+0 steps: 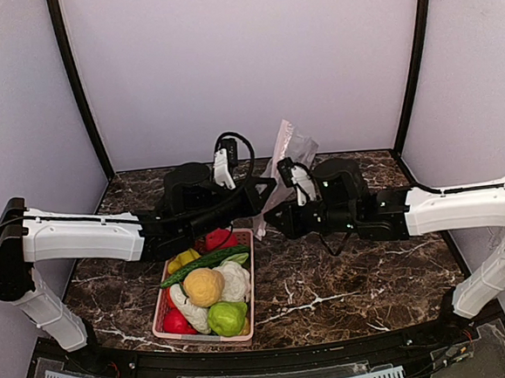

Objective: Place the food in the zip-top bag and seal the zipper
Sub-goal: Pass from the left arm to the right

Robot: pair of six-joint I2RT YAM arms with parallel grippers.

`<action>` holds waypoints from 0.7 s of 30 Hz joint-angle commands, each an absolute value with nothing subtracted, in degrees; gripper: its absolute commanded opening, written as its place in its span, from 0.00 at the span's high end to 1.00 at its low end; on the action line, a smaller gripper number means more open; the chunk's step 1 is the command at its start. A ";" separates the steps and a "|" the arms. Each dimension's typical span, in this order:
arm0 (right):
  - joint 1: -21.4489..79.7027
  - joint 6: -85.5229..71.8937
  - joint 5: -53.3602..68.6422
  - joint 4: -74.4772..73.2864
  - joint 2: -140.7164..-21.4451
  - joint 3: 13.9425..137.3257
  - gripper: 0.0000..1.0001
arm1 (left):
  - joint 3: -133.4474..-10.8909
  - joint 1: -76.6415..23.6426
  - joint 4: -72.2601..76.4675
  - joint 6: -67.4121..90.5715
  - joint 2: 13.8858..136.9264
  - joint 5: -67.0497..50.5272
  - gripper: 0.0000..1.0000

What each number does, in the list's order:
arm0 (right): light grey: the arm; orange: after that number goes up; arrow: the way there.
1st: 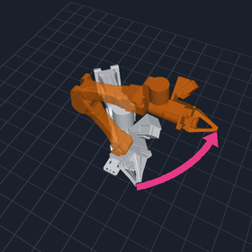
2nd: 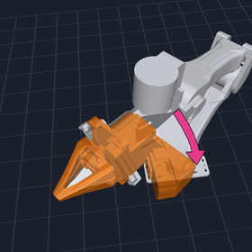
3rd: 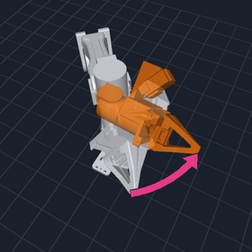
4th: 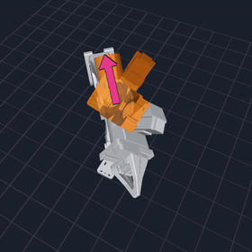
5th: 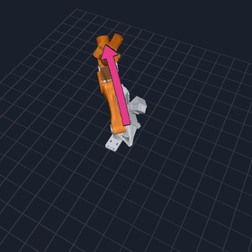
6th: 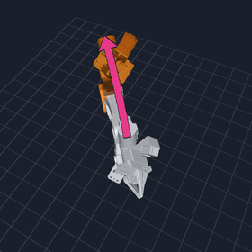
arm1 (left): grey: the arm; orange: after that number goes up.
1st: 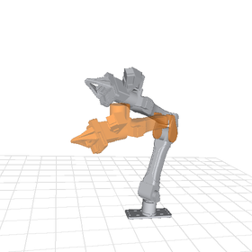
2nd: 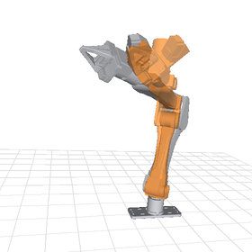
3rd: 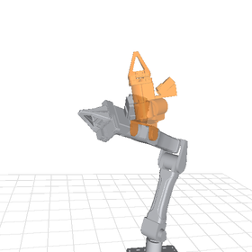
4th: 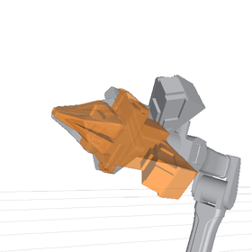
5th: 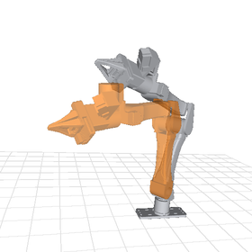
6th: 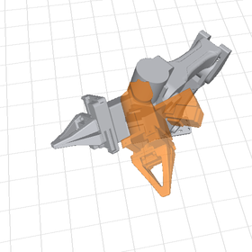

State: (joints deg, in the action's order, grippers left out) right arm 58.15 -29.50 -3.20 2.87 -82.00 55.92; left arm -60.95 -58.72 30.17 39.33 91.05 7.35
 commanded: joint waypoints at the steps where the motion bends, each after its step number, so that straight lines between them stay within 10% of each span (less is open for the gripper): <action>1: 58.61 -28.07 -4.02 6.00 -82.79 57.26 0.91 | -59.72 -58.97 31.86 40.30 90.70 7.71 0.99; 10: 58.61 -28.14 -4.47 6.73 -80.13 55.54 1.00 | -57.97 -58.62 30.86 39.94 89.41 7.68 0.98; 15: 58.62 -28.92 -4.02 2.84 -77.21 55.00 1.00 | -57.54 -58.33 26.97 33.06 85.70 5.48 0.49; 21: 58.62 -29.74 -3.94 -1.92 -75.27 55.07 1.00 | -60.25 -58.29 15.47 23.64 82.80 -1.86 0.23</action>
